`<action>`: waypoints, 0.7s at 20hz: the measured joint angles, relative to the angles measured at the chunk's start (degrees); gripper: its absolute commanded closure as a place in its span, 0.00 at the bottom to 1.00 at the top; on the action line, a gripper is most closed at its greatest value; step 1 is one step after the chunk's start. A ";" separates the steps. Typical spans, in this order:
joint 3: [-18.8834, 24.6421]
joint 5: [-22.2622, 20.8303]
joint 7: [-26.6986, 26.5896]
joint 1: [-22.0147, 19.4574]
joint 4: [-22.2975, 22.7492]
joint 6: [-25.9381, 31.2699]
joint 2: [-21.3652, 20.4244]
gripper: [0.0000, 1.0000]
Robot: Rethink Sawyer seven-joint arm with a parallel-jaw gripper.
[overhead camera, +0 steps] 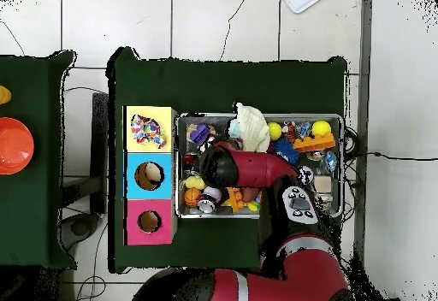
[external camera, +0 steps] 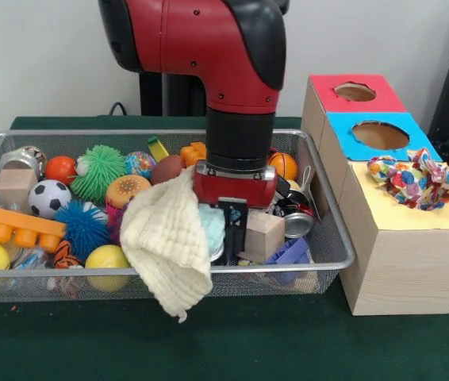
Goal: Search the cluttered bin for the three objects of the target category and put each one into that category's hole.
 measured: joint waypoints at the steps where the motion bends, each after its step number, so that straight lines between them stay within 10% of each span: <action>1: -0.06 -0.58 0.00 -0.26 0.02 0.56 0.00 1.00; 14: -0.57 -4.38 0.00 -0.94 -0.72 7.56 -0.19 1.00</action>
